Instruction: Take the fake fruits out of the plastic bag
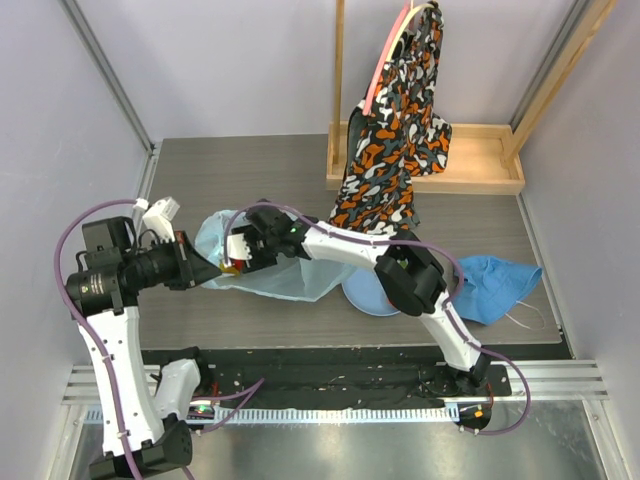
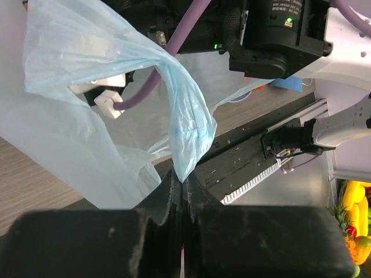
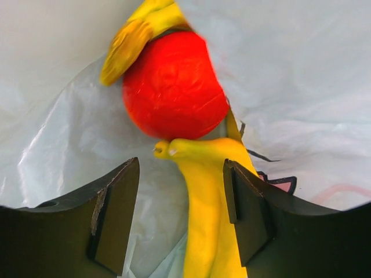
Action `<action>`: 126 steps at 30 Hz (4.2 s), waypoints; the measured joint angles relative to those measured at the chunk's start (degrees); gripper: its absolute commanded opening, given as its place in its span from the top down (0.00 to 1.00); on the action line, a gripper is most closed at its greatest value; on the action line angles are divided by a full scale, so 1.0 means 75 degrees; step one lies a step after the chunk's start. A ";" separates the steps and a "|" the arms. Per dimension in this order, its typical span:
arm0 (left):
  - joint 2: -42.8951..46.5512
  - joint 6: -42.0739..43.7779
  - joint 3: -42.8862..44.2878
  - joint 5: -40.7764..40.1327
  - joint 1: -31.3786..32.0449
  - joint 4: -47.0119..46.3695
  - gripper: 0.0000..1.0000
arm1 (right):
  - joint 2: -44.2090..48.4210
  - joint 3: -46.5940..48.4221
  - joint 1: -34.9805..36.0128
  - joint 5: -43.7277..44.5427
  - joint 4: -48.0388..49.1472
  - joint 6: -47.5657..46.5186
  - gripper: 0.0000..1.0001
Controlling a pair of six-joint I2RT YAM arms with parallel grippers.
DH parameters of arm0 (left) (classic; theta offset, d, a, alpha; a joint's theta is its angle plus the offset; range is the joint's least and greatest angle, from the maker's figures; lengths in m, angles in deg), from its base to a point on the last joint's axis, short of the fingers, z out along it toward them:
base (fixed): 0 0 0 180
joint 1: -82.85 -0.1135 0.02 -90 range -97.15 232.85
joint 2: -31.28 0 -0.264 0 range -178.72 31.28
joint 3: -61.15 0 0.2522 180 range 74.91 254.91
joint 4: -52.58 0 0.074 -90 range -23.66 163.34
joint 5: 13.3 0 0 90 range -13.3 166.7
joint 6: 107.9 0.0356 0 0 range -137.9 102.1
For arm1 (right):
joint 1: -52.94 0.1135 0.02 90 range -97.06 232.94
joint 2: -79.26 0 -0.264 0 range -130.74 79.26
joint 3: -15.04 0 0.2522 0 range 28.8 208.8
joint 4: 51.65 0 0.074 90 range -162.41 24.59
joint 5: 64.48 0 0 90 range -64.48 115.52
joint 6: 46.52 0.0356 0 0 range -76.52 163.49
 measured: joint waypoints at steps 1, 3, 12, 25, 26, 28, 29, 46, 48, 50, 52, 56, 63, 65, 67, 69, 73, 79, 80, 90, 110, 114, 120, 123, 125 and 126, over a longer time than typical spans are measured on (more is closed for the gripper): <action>0.0012 0.0000 0.0026 0.0000 0.0012 0.0000 1.00 | 0.0000 -0.0009 0.0023 0.0029 0.0032 -0.0058 0.32; 0.0047 0.0000 0.0085 0.0000 0.0032 0.0000 1.00 | 0.0000 -0.0029 0.0070 0.0093 0.0111 -0.0283 0.30; 0.0157 0.0003 0.0154 0.0000 0.0076 0.0029 1.00 | -0.0026 -0.0790 0.0099 0.0597 0.1259 -0.1868 0.28; 0.0125 0.0003 0.0154 -0.0055 0.0163 0.0023 1.00 | -0.0303 -0.1227 0.0023 0.1387 0.2958 -0.2806 0.78; 0.0114 0.0000 0.0154 -0.0058 0.0172 0.0020 1.00 | -0.0303 -0.1218 0.0020 0.1419 0.2955 -0.2789 0.80; 0.0087 0.0000 0.0154 -0.0076 0.0184 0.0020 1.00 | -0.0303 -0.1215 0.0020 0.1489 0.2885 -0.2751 0.84; 0.0070 0.0000 0.0154 -0.0085 0.0189 0.0017 1.00 | -0.0300 -0.1198 0.0023 0.1504 0.2850 -0.2687 0.84; -0.0256 -0.0248 0.0152 -0.0624 0.0245 -0.0597 1.00 | 0.3019 -0.1539 0.0029 -0.0659 0.1099 0.1865 0.85; -0.0335 -0.0393 0.0152 -0.0697 0.0248 -0.0784 1.00 | 0.3340 -0.1539 0.0026 -0.0988 0.0988 0.2570 0.85; -0.0443 -0.0597 0.0154 -0.0761 0.0248 -0.1029 1.00 | 0.3576 -0.1536 -0.0009 -0.1338 0.0868 0.3348 0.86; -0.0562 -0.0822 0.0154 -0.0784 0.0245 -0.1285 1.00 | 0.3678 -0.1507 -0.0015 -0.1652 0.0772 0.4077 0.86; -0.0778 -0.1268 0.0154 -0.0831 0.0213 -0.1655 1.00 | 0.3660 -0.1017 -0.0020 -0.1961 0.0428 0.5339 0.86; -0.0478 -0.1594 0.0154 -0.0933 0.0166 -0.1836 1.00 | 0.4144 0.0836 -0.0029 -0.1352 -0.1212 0.5024 0.89; -0.0291 -0.1594 0.0154 -0.0941 0.0166 -0.1871 1.00 | 0.4893 0.0595 -0.0073 -0.0941 -0.1699 0.4561 0.90; -0.0125 -0.1594 0.0154 -0.0950 0.0163 -0.1909 1.00 | 0.6012 -0.0108 -0.0117 -0.0405 -0.2154 0.4036 0.90; -0.0026 -0.1591 0.0154 -0.0947 0.0111 -0.1935 1.00 | 0.7090 -0.0947 -0.0187 0.0041 -0.2495 0.3518 0.91; 0.0061 -0.1553 0.0163 -0.0941 0.0003 -0.1955 1.00 | 0.9168 -0.3057 -0.0493 0.0662 -0.3229 0.1955 0.92; 0.0064 -0.1419 0.0294 -0.0898 -0.0015 -0.1953 1.00 | 0.9550 -0.5587 -0.1049 0.0933 -0.3625 -0.0921 0.93; 0.0064 -0.1416 0.0297 -0.0889 -0.0026 -0.1953 1.00 | 0.9218 -0.5817 -0.1157 0.0941 -0.3558 -0.1393 0.93; 0.0108 -0.1376 0.0312 -0.0851 -0.0210 -0.1859 1.00 | 0.7023 -0.5569 -0.2133 0.0551 -0.2544 -0.4173 0.92; 0.0125 -0.1037 0.0251 -0.0868 -0.0860 -0.1483 1.00 | 0.5225 -0.5432 -0.3284 -0.0889 -0.1740 -0.5750 0.85; 0.0061 -0.1005 0.0251 -0.0868 -0.0976 -0.1419 1.00 | 0.5225 -0.5724 -0.3305 -0.1239 -0.1725 -0.5968 0.85; -0.0047 -0.0979 0.0251 -0.0866 -0.1014 -0.1309 1.00 | 0.5228 -0.6073 -0.3290 -0.1594 -0.1781 -0.6231 0.82; -0.0163 -0.0982 0.0251 -0.0863 -0.1067 -0.1306 1.00 | 0.5225 -0.6135 -0.3290 -0.1667 -0.1775 -0.6286 0.81; -0.0239 -0.0979 0.0251 -0.0863 -0.1102 -0.1303 1.00 | 0.5225 -0.6149 -0.3290 -0.1743 -0.1766 -0.6312 0.80; -0.0265 -0.0982 0.0251 -0.0863 -0.1122 -0.1303 1.00 | 0.5225 -0.6152 -0.3290 -0.1795 -0.1740 -0.6312 0.80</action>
